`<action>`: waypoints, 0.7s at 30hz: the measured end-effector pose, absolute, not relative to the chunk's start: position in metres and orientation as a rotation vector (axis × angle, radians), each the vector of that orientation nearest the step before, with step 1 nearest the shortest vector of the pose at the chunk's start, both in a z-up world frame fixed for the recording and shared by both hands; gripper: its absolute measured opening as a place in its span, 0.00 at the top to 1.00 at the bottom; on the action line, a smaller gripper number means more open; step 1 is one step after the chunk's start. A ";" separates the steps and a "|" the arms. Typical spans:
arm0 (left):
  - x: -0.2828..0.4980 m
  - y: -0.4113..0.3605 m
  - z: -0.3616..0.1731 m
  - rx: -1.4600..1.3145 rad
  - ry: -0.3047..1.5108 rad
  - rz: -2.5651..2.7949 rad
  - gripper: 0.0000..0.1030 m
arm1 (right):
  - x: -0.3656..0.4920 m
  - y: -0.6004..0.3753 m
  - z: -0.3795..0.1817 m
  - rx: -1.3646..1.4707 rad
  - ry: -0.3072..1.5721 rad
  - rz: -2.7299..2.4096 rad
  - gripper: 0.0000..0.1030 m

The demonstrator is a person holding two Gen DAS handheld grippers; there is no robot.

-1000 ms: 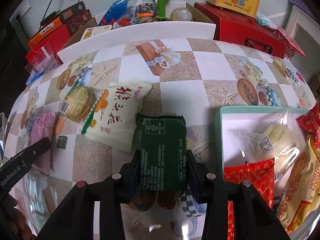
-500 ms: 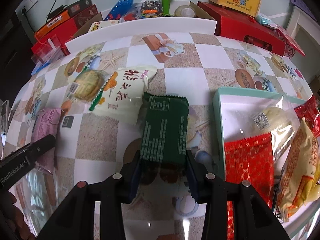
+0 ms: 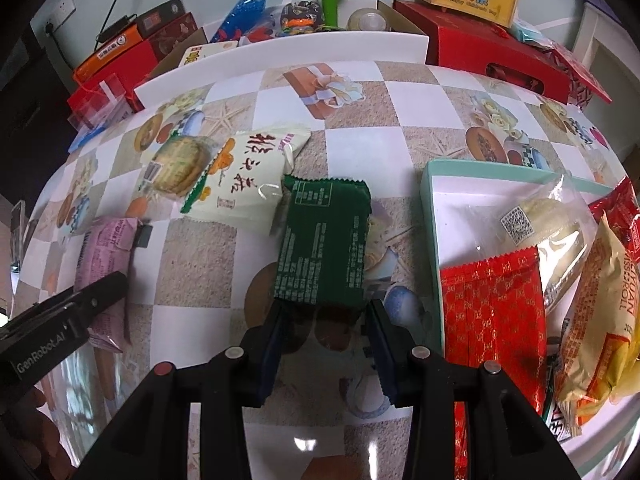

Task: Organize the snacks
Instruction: 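Lift the green pack with the right gripper while the left lifts the pink bag toward the tray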

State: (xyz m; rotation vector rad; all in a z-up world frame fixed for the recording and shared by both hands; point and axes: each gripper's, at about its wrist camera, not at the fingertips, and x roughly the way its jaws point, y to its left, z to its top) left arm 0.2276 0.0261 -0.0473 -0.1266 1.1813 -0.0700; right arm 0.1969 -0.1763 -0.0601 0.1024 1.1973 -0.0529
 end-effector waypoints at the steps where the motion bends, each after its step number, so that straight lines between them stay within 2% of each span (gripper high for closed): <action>1: 0.228 0.025 -0.047 -0.119 1.183 -0.069 0.52 | 0.198 -0.177 -0.060 0.109 1.196 -0.052 0.57; 3: 0.231 0.022 -0.048 -0.100 1.184 -0.066 0.51 | 0.199 -0.178 -0.060 0.122 1.194 -0.051 0.55; 5: 0.231 0.021 -0.049 -0.090 1.184 -0.063 0.50 | 0.203 -0.181 -0.059 0.147 1.193 -0.040 0.43; 6: 0.232 0.019 -0.049 -0.086 1.185 -0.066 0.47 | 0.204 -0.182 -0.060 0.160 1.194 -0.038 0.34; 8: 0.232 0.018 -0.050 -0.073 1.186 -0.068 0.42 | 0.204 -0.183 -0.059 0.171 1.191 -0.035 0.34; 21: 0.234 0.026 -0.052 -0.102 1.170 -0.060 0.42 | 0.234 -0.180 -0.062 0.135 1.179 -0.065 0.34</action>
